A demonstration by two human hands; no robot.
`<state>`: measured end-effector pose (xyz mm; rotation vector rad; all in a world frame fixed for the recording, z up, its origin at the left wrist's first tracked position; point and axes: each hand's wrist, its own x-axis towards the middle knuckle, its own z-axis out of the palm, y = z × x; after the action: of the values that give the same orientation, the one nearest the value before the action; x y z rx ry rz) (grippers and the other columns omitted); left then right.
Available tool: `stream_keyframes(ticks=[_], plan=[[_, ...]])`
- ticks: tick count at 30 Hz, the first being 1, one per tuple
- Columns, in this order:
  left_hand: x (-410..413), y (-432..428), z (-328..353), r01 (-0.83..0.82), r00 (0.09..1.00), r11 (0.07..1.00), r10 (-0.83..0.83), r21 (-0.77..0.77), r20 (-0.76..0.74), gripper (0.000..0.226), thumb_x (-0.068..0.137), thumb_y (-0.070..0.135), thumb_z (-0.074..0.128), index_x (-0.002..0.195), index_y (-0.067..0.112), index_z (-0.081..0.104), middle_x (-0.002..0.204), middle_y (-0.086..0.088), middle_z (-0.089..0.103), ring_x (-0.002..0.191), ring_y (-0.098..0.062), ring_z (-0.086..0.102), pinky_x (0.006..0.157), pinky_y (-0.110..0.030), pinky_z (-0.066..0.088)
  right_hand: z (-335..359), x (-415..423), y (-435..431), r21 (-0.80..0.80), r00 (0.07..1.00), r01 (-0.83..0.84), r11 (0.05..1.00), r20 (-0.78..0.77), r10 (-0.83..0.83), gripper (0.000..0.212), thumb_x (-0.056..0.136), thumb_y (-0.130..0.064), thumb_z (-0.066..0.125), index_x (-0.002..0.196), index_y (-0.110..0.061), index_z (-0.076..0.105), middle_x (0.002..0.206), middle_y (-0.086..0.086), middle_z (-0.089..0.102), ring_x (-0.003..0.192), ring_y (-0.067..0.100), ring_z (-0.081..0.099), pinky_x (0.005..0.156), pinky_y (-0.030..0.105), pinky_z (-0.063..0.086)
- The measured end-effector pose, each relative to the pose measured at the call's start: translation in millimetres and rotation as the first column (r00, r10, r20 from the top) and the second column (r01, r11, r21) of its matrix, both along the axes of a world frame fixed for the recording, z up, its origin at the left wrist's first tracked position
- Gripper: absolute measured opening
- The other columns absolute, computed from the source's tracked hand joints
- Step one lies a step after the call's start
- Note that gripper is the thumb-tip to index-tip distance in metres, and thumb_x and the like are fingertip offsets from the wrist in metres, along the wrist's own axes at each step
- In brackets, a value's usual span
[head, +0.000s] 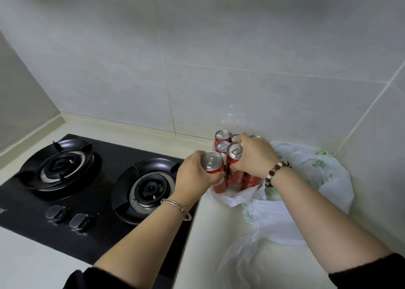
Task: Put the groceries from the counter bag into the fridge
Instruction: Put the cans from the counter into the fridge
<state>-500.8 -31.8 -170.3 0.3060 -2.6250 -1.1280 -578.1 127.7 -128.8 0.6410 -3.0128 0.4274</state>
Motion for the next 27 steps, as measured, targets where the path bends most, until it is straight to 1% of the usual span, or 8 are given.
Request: stream_keyframes(ticks=[3,5,8,14,18,22,25,27], plan=[[16,-14,20,-0.032,0.998,0.995,0.037,0.091,-0.049,0.054,0.057,0.038,0.081,0.103,0.025,0.056,0.092,0.011,0.066,0.084,-0.007,0.062,0.074,-0.027,0.052,25,14,-10,-0.094,0.999,-0.016,0.995,0.046,0.021,0.058,0.065,-0.042,0.074,0.112,-0.02,0.047,0.092,-0.004,0.063,0.085,0.021,0.06,0.071,0.033,0.049],[30,-26,32,-0.049,0.995,0.989,0.061,0.14,-0.081,0.054,0.06,0.033,0.082,0.106,0.025,0.055,0.093,0.013,0.065,0.084,-0.004,0.062,0.074,-0.024,0.053,37,25,-20,-0.169,0.997,-0.018,0.985,0.068,0.03,0.053,0.066,-0.04,0.075,0.107,-0.024,0.047,0.089,-0.007,0.061,0.078,0.015,0.057,0.063,0.028,0.044],[55,-50,46,-0.087,0.988,0.977,0.109,0.194,-0.108,0.051,0.064,0.027,0.083,0.106,0.028,0.054,0.091,0.017,0.062,0.084,0.004,0.06,0.072,-0.013,0.048,51,43,-43,-0.237,0.995,-0.046,0.97,0.074,0.065,0.053,0.065,-0.041,0.077,0.107,-0.026,0.049,0.091,-0.007,0.063,0.08,0.016,0.059,0.066,0.028,0.048],[122,-105,62,-0.207,0.964,0.96,0.233,0.191,-0.13,0.049,0.063,0.033,0.083,0.104,0.028,0.056,0.09,0.017,0.063,0.084,0.005,0.06,0.07,-0.009,0.044,72,100,-108,-0.3,0.969,-0.21,0.931,0.064,0.24,0.051,0.067,-0.039,0.078,0.109,-0.024,0.053,0.091,-0.006,0.063,0.081,0.014,0.061,0.069,0.028,0.051],[187,-145,67,-0.315,0.926,0.934,0.342,0.171,-0.163,0.051,0.061,0.033,0.084,0.104,0.026,0.059,0.091,0.014,0.065,0.085,0.003,0.061,0.078,-0.018,0.05,81,153,-161,-0.345,0.932,-0.323,0.881,0.046,0.36,0.048,0.065,-0.037,0.079,0.106,-0.028,0.054,0.088,-0.011,0.061,0.082,0.012,0.06,0.071,0.025,0.049],[272,-184,73,-0.439,0.868,0.884,0.464,0.162,-0.177,0.049,0.063,0.033,0.082,0.105,0.028,0.057,0.092,0.016,0.064,0.086,0.002,0.061,0.079,-0.021,0.052,86,219,-217,-0.376,0.863,-0.455,0.807,0.04,0.504,0.047,0.066,-0.033,0.078,0.107,-0.029,0.056,0.09,-0.011,0.064,0.083,0.01,0.062,0.071,0.024,0.049],[344,-212,78,-0.549,0.8,0.822,0.569,0.152,-0.19,0.049,0.064,0.035,0.082,0.104,0.029,0.055,0.092,0.019,0.061,0.088,0.003,0.06,0.079,-0.021,0.052,88,276,-260,-0.401,0.772,-0.563,0.722,0.058,0.634,0.041,0.068,-0.032,0.076,0.105,-0.029,0.057,0.086,-0.014,0.062,0.08,0.007,0.061,0.067,0.02,0.047],[395,-227,80,-0.627,0.737,0.762,0.647,0.161,-0.195,0.048,0.064,0.037,0.082,0.103,0.03,0.055,0.093,0.019,0.061,0.087,0.004,0.059,0.077,-0.018,0.05,88,315,-289,-0.439,0.7,-0.619,0.651,0.066,0.711,0.04,0.067,-0.034,0.075,0.103,-0.03,0.058,0.089,-0.014,0.064,0.083,0.005,0.062,0.071,0.023,0.051]])
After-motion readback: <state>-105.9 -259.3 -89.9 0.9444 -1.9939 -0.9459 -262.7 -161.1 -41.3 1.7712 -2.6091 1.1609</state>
